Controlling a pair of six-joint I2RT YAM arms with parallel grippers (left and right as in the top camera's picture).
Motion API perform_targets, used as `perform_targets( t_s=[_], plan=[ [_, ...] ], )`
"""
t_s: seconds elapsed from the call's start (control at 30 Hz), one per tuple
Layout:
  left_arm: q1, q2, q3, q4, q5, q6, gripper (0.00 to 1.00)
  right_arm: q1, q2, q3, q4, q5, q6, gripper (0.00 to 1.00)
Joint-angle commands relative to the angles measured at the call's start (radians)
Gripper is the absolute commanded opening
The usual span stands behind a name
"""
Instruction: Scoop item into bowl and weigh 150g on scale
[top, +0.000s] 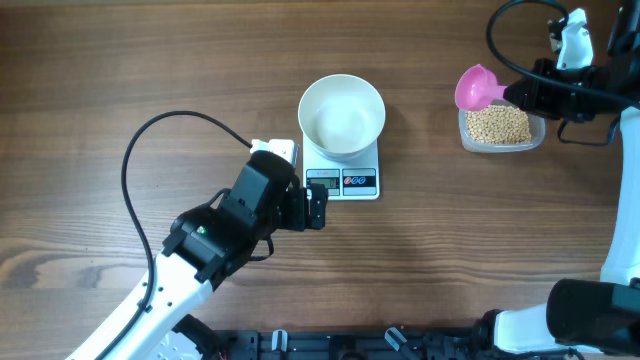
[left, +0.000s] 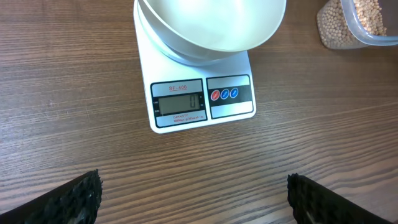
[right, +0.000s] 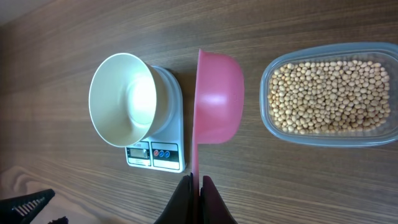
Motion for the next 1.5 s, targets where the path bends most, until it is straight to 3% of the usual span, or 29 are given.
perform_targets(
  t_s=[0.0,0.93,1.13,1.2,1.27,1.47],
  plan=[
    [-0.005,0.006,0.005,0.003,0.012,-0.009,1.00,0.002,0.010,0.001,0.002,-0.001,0.001,0.04],
    [-0.005,0.006,0.005,0.003,0.012,-0.009,1.00,0.002,-0.044,0.006,-0.033,0.004,0.000,0.04],
    [-0.005,0.006,0.005,0.003,0.012,-0.009,1.00,0.002,-0.126,0.004,-0.192,0.208,0.015,0.04],
    [-0.005,0.006,0.005,0.003,0.012,-0.009,1.00,0.002,-0.125,-0.018,-0.197,0.335,0.086,0.04],
    [-0.005,0.006,0.005,0.003,0.012,-0.009,1.00,0.002,-0.123,-0.064,-0.158,0.472,0.140,0.04],
    [-0.005,0.006,0.005,0.003,0.012,-0.009,1.00,0.002,-0.122,-0.165,0.111,0.470,0.048,0.04]
  ],
)
